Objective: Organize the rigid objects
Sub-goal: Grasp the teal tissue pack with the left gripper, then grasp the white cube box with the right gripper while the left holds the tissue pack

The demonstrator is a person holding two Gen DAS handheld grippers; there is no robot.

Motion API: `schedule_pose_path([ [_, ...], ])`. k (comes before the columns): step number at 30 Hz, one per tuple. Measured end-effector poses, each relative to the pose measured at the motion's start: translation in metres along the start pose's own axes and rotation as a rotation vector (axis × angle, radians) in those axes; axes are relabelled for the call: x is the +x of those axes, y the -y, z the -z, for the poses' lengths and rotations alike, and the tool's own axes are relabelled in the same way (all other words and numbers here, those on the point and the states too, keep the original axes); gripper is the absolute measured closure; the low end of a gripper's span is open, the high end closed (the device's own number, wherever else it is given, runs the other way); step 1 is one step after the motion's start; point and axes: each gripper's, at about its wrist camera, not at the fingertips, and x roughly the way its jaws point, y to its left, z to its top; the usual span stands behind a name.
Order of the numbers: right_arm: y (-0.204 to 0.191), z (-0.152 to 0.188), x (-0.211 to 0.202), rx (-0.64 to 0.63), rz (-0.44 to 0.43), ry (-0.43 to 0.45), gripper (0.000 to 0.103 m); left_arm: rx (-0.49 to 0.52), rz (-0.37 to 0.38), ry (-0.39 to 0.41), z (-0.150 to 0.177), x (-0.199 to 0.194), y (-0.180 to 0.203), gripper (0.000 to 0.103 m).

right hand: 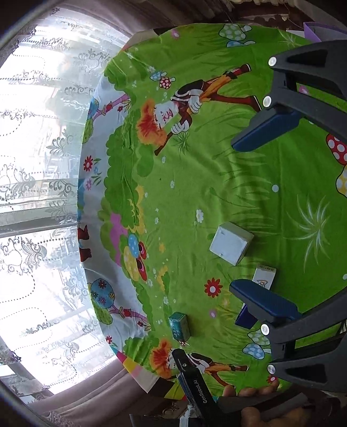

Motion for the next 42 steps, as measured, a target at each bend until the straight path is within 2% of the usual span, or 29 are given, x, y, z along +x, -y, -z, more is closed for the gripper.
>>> schedule_pose_path([
  [13, -0.026, 0.003, 0.043, -0.036, -0.020, -0.057, 0.005, -0.038, -0.038, -0.035, -0.012, 0.055, -0.017, 0.002],
  [16, -0.027, 0.003, 0.058, -0.035, -0.017, -0.082, 0.005, -0.037, -0.074, -0.059, -0.016, 0.074, -0.017, 0.002],
  [28, -0.034, 0.002, 0.100, -0.023, 0.017, -0.143, 0.005, -0.092, -0.088, -0.149, -0.014, 0.126, -0.027, 0.001],
  [29, -0.034, 0.002, 0.102, -0.019, 0.028, -0.147, 0.005, -0.070, -0.093, -0.139, -0.014, 0.126, -0.025, 0.004],
  [31, -0.034, 0.001, 0.107, -0.007, 0.034, -0.157, 0.006, -0.025, -0.090, -0.126, -0.013, 0.123, -0.020, 0.017],
  [32, -0.034, 0.001, 0.109, -0.006, 0.040, -0.159, 0.006, -0.013, -0.079, -0.122, -0.013, 0.120, -0.018, 0.027],
  [35, -0.035, 0.001, 0.116, -0.014, 0.075, -0.165, 0.006, -0.023, -0.039, -0.138, -0.011, 0.115, -0.019, 0.027],
  [36, -0.035, 0.002, 0.119, -0.016, 0.081, -0.169, 0.007, -0.020, -0.033, -0.137, -0.010, 0.112, -0.019, 0.027],
  [38, -0.035, 0.003, 0.122, -0.023, 0.088, -0.176, 0.023, -0.024, -0.022, -0.139, -0.007, 0.106, -0.020, 0.027],
  [39, -0.036, 0.004, 0.124, -0.034, 0.089, -0.185, 0.045, -0.029, -0.015, -0.142, -0.005, 0.103, -0.021, 0.027],
  [40, -0.037, 0.005, 0.124, -0.043, 0.084, -0.189, 0.054, -0.033, -0.009, -0.144, -0.004, 0.099, -0.021, 0.027],
  [42, -0.037, 0.006, 0.119, -0.053, 0.078, -0.186, 0.058, -0.035, 0.006, -0.141, -0.001, 0.087, -0.021, 0.027],
])
